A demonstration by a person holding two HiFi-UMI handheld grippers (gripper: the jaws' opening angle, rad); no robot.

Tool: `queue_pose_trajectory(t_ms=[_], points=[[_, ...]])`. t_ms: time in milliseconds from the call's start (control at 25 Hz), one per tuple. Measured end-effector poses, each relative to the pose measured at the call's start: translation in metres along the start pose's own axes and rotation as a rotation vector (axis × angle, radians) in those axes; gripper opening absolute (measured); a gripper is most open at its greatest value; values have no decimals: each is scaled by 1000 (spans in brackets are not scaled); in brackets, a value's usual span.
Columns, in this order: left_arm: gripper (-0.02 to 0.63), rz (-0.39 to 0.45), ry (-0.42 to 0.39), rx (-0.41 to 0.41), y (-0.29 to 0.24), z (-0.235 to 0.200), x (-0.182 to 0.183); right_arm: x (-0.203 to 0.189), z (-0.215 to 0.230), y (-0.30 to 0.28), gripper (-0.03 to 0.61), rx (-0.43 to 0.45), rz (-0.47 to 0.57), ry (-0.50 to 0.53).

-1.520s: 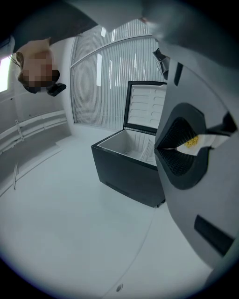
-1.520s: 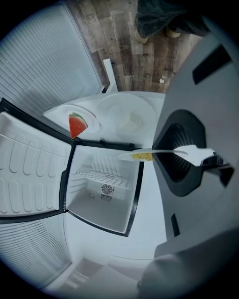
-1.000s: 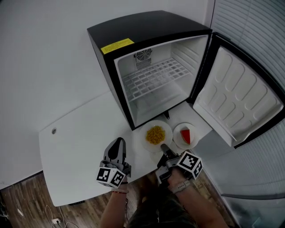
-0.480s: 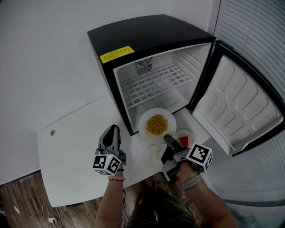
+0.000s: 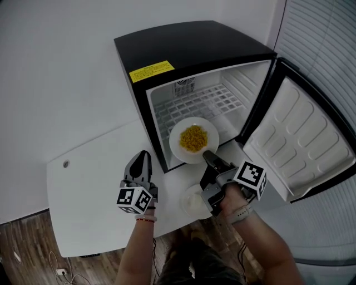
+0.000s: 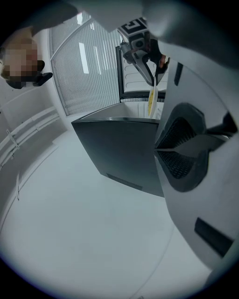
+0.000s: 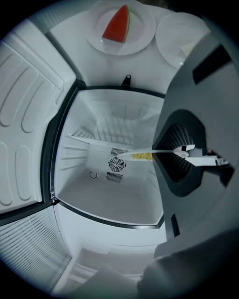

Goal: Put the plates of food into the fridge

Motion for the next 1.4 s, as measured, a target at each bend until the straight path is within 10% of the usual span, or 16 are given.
queue_pose_trajectory(t_ms=[1400], points=[[6, 15, -15, 23, -17, -8, -2, -2, -10, -106, 15, -66, -113, -133]])
Point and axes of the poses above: the fingertips, and each gripper's own axes: y backward along the fingers, z to its right, x out of its top, the point moved 6 cm from there along y, backward along the fingers, and after that the axes turned 13 degrees about z, right-handed, at the moved point
